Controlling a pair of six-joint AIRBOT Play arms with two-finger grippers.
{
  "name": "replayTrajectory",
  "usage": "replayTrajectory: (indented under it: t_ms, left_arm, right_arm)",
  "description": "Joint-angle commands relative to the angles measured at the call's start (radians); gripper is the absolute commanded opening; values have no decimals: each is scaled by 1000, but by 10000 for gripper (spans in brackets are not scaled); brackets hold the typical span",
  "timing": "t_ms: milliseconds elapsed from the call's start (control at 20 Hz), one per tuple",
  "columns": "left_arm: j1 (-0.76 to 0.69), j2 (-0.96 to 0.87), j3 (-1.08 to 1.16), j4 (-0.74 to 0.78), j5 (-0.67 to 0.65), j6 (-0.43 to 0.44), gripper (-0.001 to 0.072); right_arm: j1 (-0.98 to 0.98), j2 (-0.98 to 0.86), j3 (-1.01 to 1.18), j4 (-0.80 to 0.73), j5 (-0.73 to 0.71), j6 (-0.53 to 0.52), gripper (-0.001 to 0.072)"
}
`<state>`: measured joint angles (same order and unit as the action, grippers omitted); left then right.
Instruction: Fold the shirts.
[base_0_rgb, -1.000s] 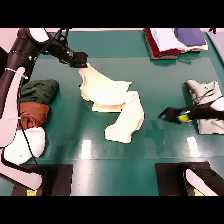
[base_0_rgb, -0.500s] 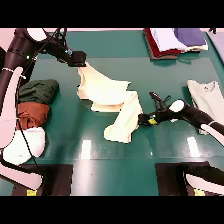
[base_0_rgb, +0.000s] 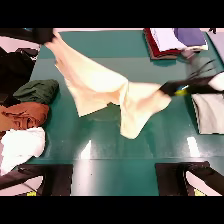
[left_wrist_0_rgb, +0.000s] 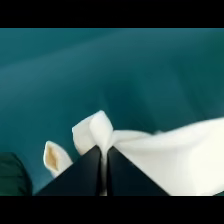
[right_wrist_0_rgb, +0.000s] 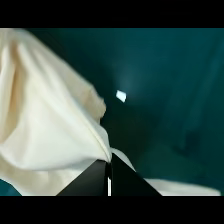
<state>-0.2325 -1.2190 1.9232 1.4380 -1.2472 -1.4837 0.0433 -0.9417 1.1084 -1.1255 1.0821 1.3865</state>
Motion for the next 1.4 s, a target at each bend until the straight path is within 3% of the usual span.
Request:
replayTrajectory:
  t_ms: [0,300,550,700,900,1100,1350]
  left_arm:
    - [0,237,0,41,44,-9,22]
    - [0,515,0,31,137,-62,22]
    - [0,516,0,-4,120,-60,22]
    - [0,424,-38,4,45,-58,23]
    - [0,234,-226,2,40,-54,23]
    - [1,-13,-404,3,169,-61,23]
    - [89,-266,-415,-6,316,-150,38]
  right_arm:
    - [-158,160,246,-37,118,0,16]
    - [-330,272,558,-35,136,0,15]
    - [-349,152,837,-18,243,0,14]
    - [-348,21,958,-5,319,1,14]
    - [-313,-149,855,34,335,1,14]
    - [-171,-354,677,-130,298,0,15]
    - [-92,-586,618,-141,203,1,16]
